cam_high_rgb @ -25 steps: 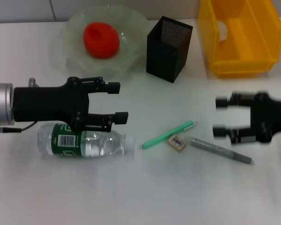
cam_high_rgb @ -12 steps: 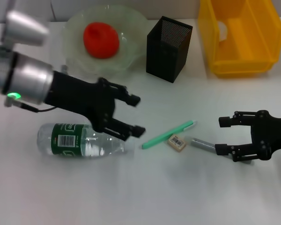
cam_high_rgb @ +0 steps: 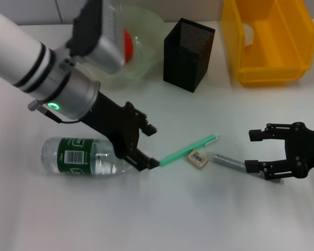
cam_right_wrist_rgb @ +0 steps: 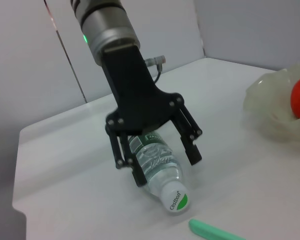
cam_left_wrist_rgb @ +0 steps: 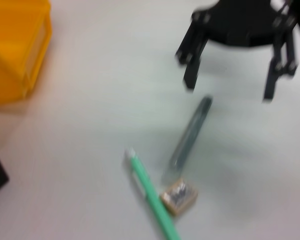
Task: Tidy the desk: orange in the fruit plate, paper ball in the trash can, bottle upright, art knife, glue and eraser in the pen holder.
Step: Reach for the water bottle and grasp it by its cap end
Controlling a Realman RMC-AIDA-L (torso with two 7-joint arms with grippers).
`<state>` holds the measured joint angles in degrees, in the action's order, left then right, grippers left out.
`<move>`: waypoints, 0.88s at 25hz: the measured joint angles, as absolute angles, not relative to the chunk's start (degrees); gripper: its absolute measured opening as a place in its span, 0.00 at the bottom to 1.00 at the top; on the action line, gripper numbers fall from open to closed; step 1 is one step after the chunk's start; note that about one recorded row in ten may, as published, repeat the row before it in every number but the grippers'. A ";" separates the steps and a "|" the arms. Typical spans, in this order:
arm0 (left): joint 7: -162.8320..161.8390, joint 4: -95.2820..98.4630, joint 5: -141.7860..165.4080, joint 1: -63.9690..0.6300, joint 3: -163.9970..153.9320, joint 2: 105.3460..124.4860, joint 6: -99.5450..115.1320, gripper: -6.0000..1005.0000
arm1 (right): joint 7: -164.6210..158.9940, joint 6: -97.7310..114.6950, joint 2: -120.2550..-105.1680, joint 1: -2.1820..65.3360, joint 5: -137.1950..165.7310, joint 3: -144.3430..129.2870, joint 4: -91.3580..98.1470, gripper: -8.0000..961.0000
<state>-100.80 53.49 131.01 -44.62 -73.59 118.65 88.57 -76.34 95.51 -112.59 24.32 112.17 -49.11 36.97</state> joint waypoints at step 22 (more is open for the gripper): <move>-104.16 53.61 137.11 -45.50 -85.91 119.02 82.50 0.73 | -77.31 95.35 -112.94 24.39 112.24 -48.60 37.89 0.85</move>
<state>-104.16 53.61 137.11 -45.50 -85.91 119.02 82.50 -77.31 95.35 -112.94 24.39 112.24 -48.60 37.89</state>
